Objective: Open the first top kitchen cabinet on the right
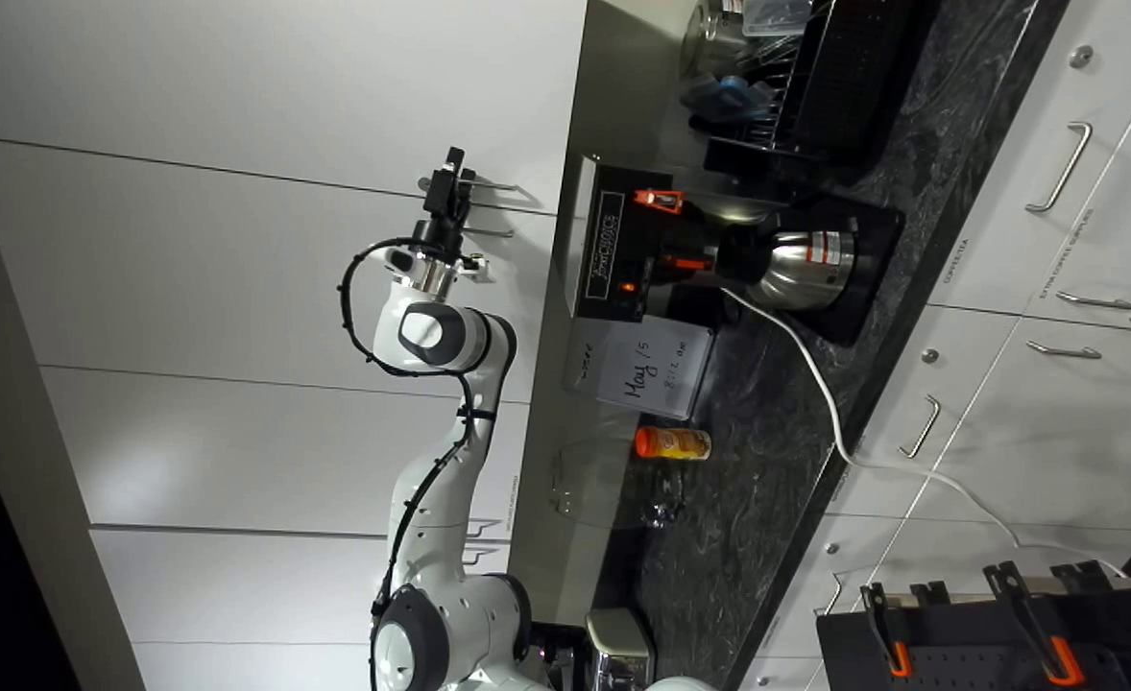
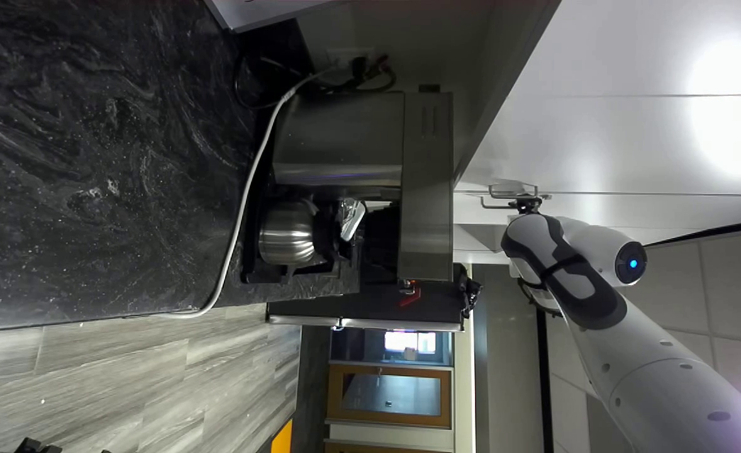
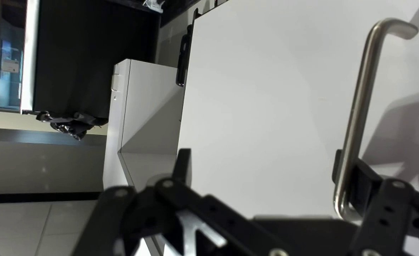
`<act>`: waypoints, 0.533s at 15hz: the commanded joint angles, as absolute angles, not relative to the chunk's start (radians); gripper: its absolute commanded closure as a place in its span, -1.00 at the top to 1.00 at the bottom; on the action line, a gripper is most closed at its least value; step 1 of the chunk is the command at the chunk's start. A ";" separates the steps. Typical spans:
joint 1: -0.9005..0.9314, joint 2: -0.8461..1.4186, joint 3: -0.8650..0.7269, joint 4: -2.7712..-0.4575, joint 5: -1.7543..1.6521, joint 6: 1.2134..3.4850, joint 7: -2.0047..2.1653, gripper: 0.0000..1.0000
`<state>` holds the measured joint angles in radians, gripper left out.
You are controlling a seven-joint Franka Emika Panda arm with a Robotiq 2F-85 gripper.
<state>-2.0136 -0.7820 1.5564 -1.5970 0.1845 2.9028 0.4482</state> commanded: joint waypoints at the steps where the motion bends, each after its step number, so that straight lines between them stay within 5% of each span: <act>1: -1.985 -0.843 1.428 -1.639 0.187 2.812 0.488 1.00; 8: -1.907 -0.831 1.356 -1.745 0.219 2.845 0.518 1.00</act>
<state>-1.9649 -0.8000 1.5056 -1.6571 0.2261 2.9112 0.5168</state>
